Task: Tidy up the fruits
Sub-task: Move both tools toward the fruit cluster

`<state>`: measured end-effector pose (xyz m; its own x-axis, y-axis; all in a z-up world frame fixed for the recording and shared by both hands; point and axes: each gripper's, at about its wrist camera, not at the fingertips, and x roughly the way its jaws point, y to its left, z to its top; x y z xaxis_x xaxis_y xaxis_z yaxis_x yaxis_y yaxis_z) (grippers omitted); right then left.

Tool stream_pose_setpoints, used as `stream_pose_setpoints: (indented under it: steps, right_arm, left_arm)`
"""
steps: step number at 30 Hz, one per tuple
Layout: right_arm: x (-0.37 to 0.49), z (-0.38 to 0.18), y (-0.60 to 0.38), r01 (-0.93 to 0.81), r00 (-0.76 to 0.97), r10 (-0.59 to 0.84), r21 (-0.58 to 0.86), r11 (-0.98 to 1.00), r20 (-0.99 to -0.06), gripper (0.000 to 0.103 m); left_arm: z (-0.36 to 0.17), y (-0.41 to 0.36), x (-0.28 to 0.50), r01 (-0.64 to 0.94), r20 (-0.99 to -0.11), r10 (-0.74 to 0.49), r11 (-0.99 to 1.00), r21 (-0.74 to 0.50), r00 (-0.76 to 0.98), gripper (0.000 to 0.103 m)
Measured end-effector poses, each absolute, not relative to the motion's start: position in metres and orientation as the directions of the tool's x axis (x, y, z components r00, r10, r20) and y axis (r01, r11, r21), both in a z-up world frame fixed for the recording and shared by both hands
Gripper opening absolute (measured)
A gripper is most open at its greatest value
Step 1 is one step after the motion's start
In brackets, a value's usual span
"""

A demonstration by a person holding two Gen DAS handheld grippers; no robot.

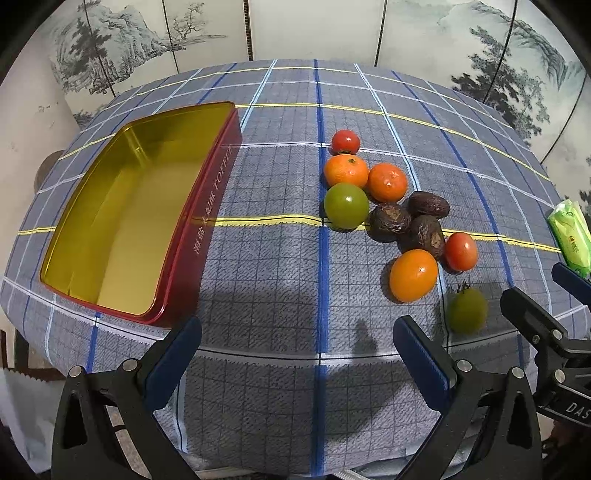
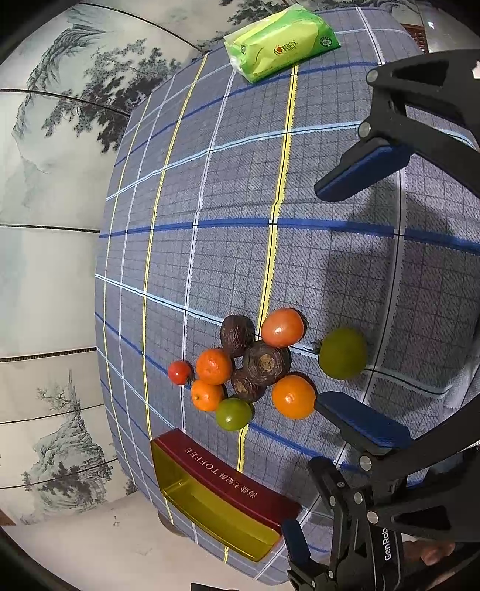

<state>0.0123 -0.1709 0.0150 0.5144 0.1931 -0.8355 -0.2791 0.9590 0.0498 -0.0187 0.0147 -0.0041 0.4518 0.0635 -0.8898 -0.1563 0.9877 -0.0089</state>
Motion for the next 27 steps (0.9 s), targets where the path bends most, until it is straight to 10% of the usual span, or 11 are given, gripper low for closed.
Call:
stream_pose_setpoints:
  steps: [27]
  right_arm:
    - [0.0082,0.007,-0.1623,-0.324,0.485,0.22,0.06,0.944,-0.846,0.096]
  left_arm:
    - [-0.0061,0.0144,-0.0211,-0.154,-0.884,0.088,0.988,0.018,0.458,0.103]
